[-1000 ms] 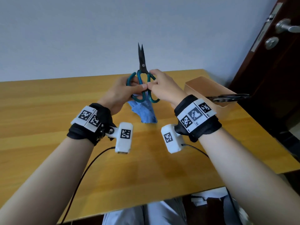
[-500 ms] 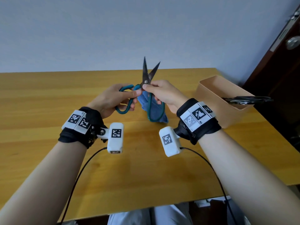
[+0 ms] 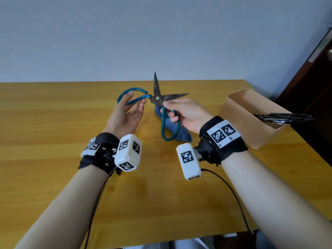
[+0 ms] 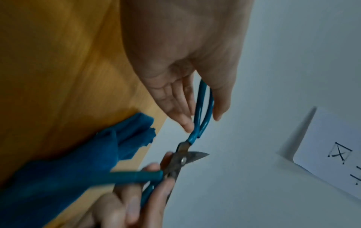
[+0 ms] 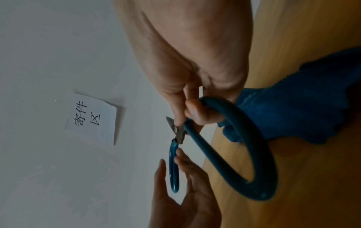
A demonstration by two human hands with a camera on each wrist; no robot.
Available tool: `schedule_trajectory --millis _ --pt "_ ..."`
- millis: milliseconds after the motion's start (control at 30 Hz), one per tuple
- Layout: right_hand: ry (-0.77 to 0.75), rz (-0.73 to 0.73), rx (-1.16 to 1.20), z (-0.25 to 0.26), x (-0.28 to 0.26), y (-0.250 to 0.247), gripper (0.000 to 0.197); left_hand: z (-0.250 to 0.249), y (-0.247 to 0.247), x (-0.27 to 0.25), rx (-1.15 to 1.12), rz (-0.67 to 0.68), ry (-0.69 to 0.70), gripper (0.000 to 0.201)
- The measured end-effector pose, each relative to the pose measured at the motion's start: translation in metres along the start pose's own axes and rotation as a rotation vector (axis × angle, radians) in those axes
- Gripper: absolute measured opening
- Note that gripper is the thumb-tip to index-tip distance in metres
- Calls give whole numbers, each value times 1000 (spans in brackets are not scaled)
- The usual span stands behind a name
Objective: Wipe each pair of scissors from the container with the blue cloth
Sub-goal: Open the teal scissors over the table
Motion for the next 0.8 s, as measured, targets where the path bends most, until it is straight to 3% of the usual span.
schedule_trajectory --millis 67,167,400,567,633,733,800 --pt "8 -6 -3 -3 1 4 21 8 8 -1 -52 35 16 24" --pt "13 -15 9 -8 2 7 27 19 20 -2 70 109 -25 5" --pt "10 -38 -16 -15 4 2 24 22 21 4 328 201 -3 6" --pt "22 -6 -48 -11 6 5 12 24 18 8 274 143 -44 8" --pt "43 5 -18 -8 5 3 25 23 15 10 227 127 -58 5" --pt "20 -37 -195 -2 7 -9 38 21 12 11 177 109 -60 5" --pt "-29 -105 -454 3 8 -19 33 20 11 11 158 103 -58 8"
Point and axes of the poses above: each hand's wrist, its own x-axis towards the middle knuckle, its own y-axis out of the palm, z = x × y, the point moved 6 cm from there along x, towards the middle knuckle, and after that the axes turned 5 degrees about -x, right-handed, at the moved point
